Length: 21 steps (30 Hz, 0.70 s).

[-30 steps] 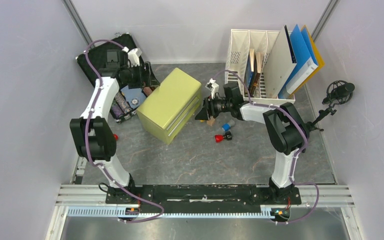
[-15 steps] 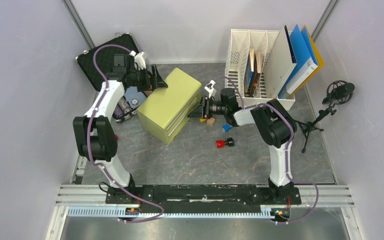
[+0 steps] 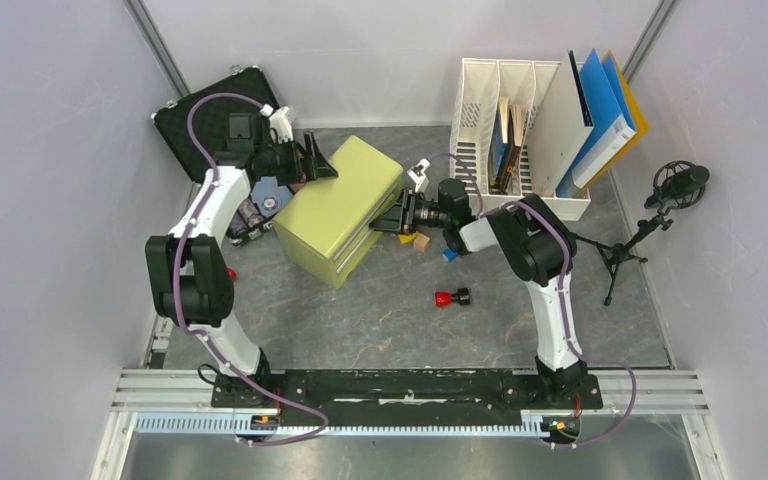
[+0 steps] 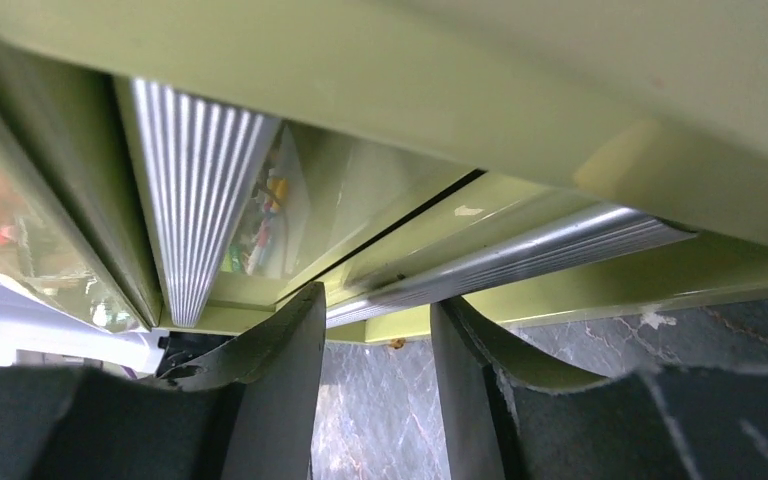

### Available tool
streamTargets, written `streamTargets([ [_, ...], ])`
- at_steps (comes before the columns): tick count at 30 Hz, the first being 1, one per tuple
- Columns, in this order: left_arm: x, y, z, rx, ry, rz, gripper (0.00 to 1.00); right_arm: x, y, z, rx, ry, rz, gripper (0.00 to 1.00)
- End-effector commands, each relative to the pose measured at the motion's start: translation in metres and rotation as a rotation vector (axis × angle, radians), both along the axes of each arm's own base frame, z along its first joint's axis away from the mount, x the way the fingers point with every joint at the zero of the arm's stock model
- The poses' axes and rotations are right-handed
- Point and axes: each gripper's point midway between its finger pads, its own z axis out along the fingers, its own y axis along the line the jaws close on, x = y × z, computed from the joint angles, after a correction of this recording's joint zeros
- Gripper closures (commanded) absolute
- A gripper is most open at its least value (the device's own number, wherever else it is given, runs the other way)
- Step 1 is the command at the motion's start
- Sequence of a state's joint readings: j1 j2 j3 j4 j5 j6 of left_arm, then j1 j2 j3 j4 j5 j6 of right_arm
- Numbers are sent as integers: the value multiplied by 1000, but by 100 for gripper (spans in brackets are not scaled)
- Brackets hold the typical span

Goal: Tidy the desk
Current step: Open the drawer in the storage box.

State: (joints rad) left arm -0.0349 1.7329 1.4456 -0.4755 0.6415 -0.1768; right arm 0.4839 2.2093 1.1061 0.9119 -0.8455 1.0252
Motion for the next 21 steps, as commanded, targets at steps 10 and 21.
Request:
streamTargets([
  [10,-21,-13,-19,16,51,-35,2,2,13,24,126,-41,12,74],
  [21,-21,-10,-23,42,51,-17,2,-10,4,21,109,-36,-5,100],
])
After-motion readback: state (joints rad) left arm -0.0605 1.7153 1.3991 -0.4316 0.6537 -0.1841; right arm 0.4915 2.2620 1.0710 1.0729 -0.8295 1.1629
